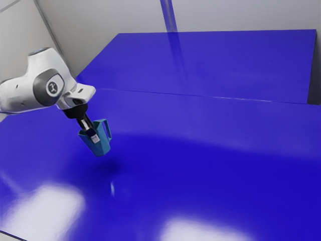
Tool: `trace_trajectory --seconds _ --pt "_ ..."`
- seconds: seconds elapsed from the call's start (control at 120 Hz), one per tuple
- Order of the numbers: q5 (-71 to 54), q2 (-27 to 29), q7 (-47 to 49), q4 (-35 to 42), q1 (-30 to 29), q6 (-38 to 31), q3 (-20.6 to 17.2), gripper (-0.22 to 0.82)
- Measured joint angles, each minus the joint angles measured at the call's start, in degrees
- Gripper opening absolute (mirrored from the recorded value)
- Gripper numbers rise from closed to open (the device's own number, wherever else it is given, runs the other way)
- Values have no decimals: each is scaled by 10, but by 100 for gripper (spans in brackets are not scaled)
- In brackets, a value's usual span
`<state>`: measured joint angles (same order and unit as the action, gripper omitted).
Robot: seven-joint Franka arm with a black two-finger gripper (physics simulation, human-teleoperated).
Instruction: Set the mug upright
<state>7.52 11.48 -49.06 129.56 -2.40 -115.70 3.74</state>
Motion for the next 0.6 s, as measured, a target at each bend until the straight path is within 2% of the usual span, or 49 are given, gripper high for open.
trace_trajectory --seconds 0.258,0.6 --pt "-66 4 101 24 6 -29 -40 -18" --pt "-90 4 217 49 11 -56 -82 -18"
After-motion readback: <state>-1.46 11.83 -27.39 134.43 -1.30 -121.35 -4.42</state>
